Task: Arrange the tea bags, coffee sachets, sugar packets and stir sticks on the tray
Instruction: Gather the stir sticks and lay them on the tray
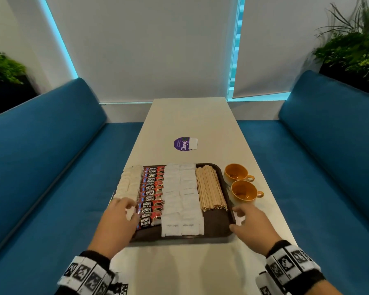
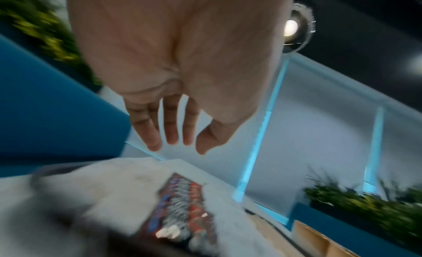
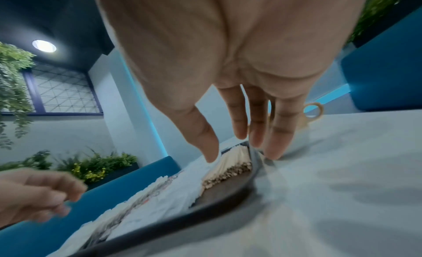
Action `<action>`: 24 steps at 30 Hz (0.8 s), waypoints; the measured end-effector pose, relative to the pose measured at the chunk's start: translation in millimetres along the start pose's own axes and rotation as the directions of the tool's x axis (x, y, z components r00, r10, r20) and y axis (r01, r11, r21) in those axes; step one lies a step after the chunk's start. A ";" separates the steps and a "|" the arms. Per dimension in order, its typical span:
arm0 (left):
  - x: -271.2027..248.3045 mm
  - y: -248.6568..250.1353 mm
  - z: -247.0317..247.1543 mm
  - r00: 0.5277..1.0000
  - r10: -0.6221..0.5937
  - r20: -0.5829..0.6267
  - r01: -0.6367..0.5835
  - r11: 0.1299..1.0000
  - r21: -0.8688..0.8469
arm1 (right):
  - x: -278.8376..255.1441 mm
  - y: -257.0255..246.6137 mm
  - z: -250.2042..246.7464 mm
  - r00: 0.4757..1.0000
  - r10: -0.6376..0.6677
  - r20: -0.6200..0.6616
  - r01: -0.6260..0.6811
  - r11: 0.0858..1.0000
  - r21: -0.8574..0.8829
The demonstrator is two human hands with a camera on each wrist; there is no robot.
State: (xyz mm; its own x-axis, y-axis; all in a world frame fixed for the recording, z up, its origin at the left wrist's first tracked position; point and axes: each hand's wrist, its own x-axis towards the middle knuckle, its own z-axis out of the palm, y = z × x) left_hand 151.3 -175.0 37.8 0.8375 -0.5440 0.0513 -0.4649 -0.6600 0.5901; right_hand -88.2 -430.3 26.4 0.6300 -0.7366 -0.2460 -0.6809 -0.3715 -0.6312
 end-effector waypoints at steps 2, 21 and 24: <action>-18.0 -25.1 -5.0 0.989 -0.149 -0.022 0.148 0.988 -0.030 | -5.7 14.4 2.7 0.998 0.066 0.011 -0.066 0.998 0.012; -49.5 -73.1 11.9 0.961 -0.221 0.167 0.197 0.969 0.151 | -4.1 -7.2 44.3 0.984 0.154 -0.090 -0.138 0.977 0.164; -37.0 -81.4 11.0 0.955 -0.225 0.195 0.187 0.963 0.194 | 9.3 -9.7 51.9 0.985 0.140 -0.100 -0.122 0.978 0.167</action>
State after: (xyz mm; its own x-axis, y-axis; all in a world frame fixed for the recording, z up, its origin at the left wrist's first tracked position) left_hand 155.0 -106.8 -21.0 0.8481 -0.4719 -0.2408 -0.3465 -0.8379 0.4217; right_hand -56.4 -404.3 -7.9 0.4877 -0.8344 -0.2568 -0.6807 -0.1793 -0.7102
